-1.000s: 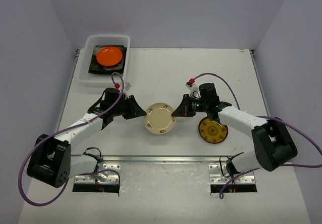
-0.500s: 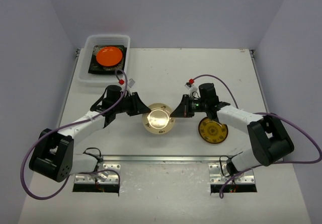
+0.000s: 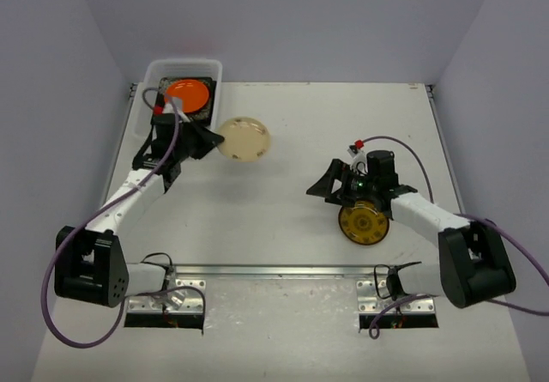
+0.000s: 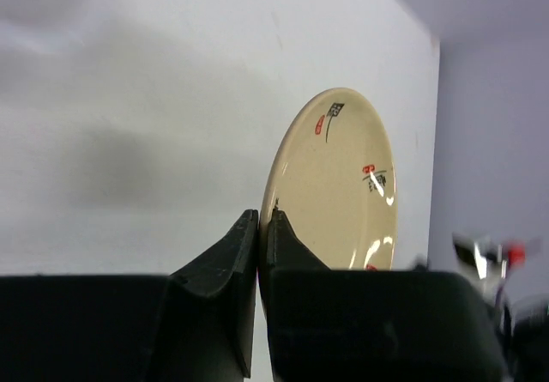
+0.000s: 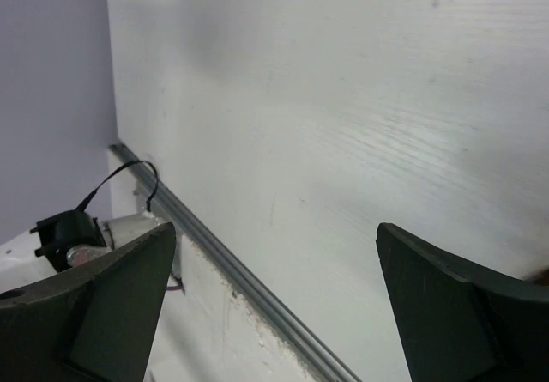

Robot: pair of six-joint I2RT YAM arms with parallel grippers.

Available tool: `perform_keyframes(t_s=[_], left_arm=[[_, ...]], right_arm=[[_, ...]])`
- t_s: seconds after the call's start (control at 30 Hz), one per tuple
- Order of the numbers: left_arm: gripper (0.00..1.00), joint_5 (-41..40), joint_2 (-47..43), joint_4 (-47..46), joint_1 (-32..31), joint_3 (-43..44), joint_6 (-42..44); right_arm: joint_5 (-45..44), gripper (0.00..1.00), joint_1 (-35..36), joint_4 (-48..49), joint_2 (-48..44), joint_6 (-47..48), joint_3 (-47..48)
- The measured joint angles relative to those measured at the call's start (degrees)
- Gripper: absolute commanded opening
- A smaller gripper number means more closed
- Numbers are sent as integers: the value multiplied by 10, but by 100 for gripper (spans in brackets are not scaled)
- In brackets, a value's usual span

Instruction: Place the plates into the plastic bin on the countertop

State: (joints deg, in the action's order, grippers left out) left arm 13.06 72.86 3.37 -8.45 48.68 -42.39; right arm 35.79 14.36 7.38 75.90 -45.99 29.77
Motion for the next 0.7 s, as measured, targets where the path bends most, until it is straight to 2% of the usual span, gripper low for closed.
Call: perform_keyframes(t_s=[0.13, 0.23, 0.4, 0.53, 0.6, 0.67, 0.7], left_arm=[[0, -166, 13, -7, 86, 62, -82], [0, -239, 82, -15, 124, 119, -125], [0, -266, 309, -14, 160, 326, -134], [6, -265, 430, 21, 167, 449, -129], [21, -265, 461, 45, 168, 479, -128], [47, -265, 477, 61, 168, 493, -128], [57, -264, 480, 68, 168, 494, -129]], right_arm=[[-52, 99, -19, -68, -103, 24, -21], [-104, 99, -20, -115, -179, 30, -24], [-153, 99, -22, -175, -292, 36, -47], [-155, 99, -22, -217, -349, 39, -64], [-159, 99, -22, -235, -363, 43, -64], [-162, 99, -22, -251, -373, 49, -64], [-163, 99, -22, -257, -377, 52, -64]])
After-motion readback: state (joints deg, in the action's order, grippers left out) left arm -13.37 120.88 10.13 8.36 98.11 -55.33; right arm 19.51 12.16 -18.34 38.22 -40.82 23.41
